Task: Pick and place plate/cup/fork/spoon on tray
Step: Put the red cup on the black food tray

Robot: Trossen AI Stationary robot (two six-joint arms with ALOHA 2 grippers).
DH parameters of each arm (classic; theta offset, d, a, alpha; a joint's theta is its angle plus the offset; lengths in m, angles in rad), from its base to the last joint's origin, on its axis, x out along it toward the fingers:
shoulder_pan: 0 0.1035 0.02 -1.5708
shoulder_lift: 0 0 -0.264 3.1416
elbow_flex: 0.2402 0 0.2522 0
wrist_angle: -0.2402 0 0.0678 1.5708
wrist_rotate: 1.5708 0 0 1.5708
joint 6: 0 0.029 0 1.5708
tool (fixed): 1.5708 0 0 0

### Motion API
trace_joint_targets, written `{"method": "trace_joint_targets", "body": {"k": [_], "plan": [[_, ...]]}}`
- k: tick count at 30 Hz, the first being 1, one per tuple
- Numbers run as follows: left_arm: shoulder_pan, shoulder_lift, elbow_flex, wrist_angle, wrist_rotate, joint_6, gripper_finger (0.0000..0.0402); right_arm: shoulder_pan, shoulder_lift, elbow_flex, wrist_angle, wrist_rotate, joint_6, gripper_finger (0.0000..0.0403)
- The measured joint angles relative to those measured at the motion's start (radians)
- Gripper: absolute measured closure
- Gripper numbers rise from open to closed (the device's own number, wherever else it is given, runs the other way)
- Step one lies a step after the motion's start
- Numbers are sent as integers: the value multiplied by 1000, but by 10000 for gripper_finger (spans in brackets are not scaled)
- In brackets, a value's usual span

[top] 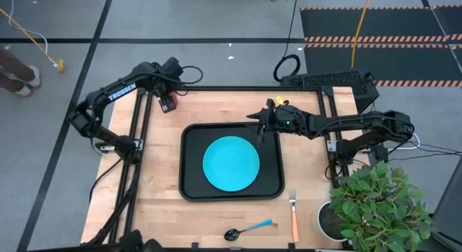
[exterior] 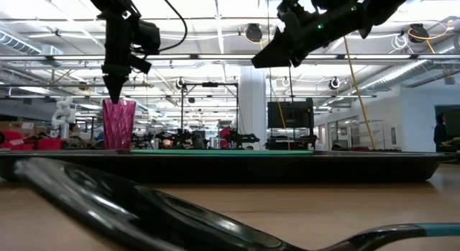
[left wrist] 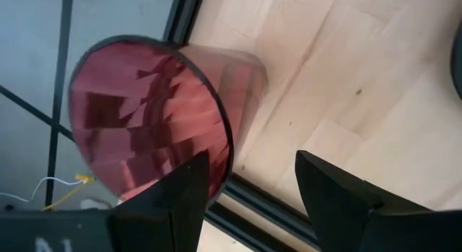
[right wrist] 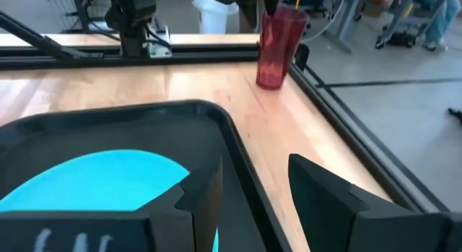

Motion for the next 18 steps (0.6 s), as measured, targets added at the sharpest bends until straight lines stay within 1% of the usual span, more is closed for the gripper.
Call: {"method": "trace_joint_targets", "body": {"k": [5,7,10,15,16,18], "plan": [[16,62,0,-1,-10,-4,193,0,0,0,-15,0,15,252],[16,79,0,-2,-13,-3,204,2,0,0,-25,0,15,252],[14,86,0,-2,-20,-3,248,6,0,0,-54,0,30,252],[5,75,25,-32,-45,0,374,8,0,0,-84,0,57,252],[5,72,34,-46,-53,1,385,8,0,0,-87,0,63,252],[6,71,58,-60,-46,-4,387,8,0,0,-92,0,68,252]]}}
